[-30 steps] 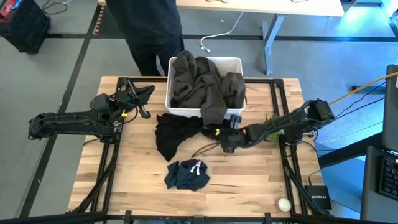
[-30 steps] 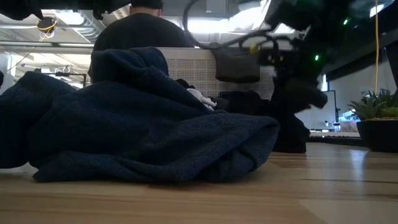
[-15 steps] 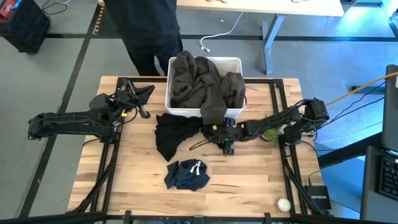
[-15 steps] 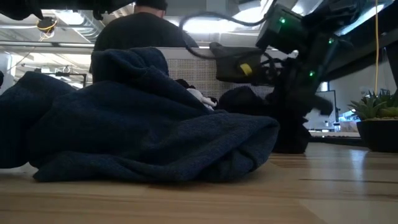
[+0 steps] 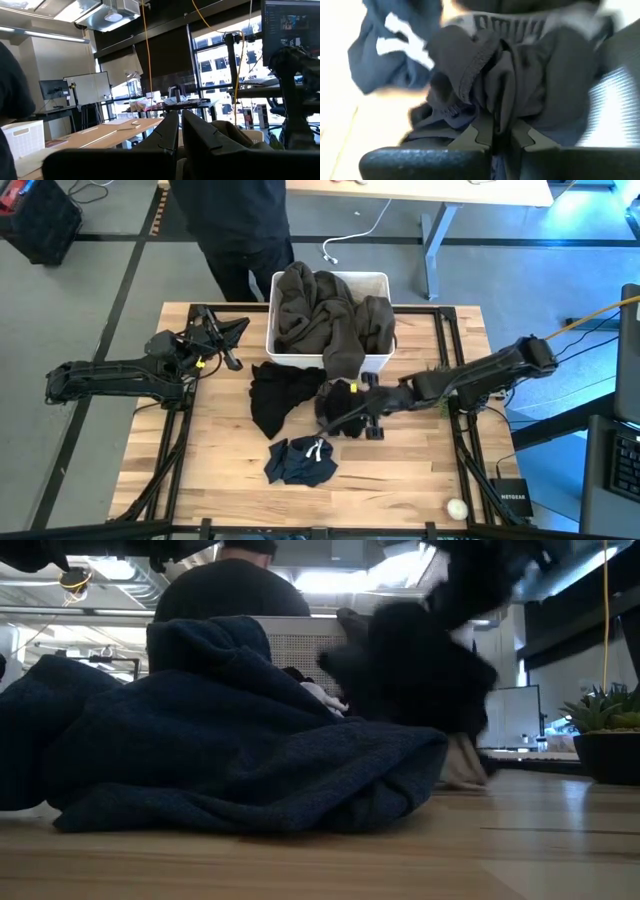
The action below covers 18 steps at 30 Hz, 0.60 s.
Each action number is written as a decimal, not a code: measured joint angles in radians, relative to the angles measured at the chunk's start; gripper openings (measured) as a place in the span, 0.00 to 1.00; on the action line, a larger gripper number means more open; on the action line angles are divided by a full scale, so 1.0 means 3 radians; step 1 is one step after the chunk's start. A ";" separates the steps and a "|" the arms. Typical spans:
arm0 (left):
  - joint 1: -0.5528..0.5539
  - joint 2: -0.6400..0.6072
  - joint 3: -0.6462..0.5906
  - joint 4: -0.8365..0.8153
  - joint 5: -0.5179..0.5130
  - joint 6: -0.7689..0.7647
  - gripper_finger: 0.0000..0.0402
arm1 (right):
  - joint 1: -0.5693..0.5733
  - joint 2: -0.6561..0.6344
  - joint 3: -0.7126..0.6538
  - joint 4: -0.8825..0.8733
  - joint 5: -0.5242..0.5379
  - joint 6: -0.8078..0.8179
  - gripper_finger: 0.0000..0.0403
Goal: Sort clothes
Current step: Put the black boxer shorts into the bin
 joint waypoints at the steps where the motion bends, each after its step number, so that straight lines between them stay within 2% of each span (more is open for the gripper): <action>1: 0.0000 0.0000 0.0000 0.0000 0.0000 -0.0001 0.04 | 0.0001 -0.0048 0.0088 -0.0049 0.0060 -0.0045 0.05; 5: 0.0000 0.0000 0.0000 -0.0013 0.0000 -0.0006 0.04 | -0.0006 -0.0182 0.0549 -0.0321 0.0350 -0.0127 0.03; 9: 0.0000 -0.0001 0.0000 -0.0011 -0.0001 0.0006 0.04 | -0.0032 -0.0192 0.1099 -0.0474 0.0829 -0.0433 0.04; 14: 0.0000 0.0000 0.0000 -0.0011 0.0000 0.0007 0.04 | -0.0119 -0.0192 0.1633 -0.0256 0.1618 -0.1088 0.05; 16: 0.0000 -0.0001 0.0000 -0.0011 0.0000 0.0004 0.04 | -0.0237 -0.0192 0.1765 -0.0162 0.1791 -0.1218 0.04; 18: 0.0000 0.0000 0.0000 -0.0013 -0.0001 0.0003 0.04 | -0.0407 -0.0192 0.1847 -0.0124 0.1807 -0.1230 0.05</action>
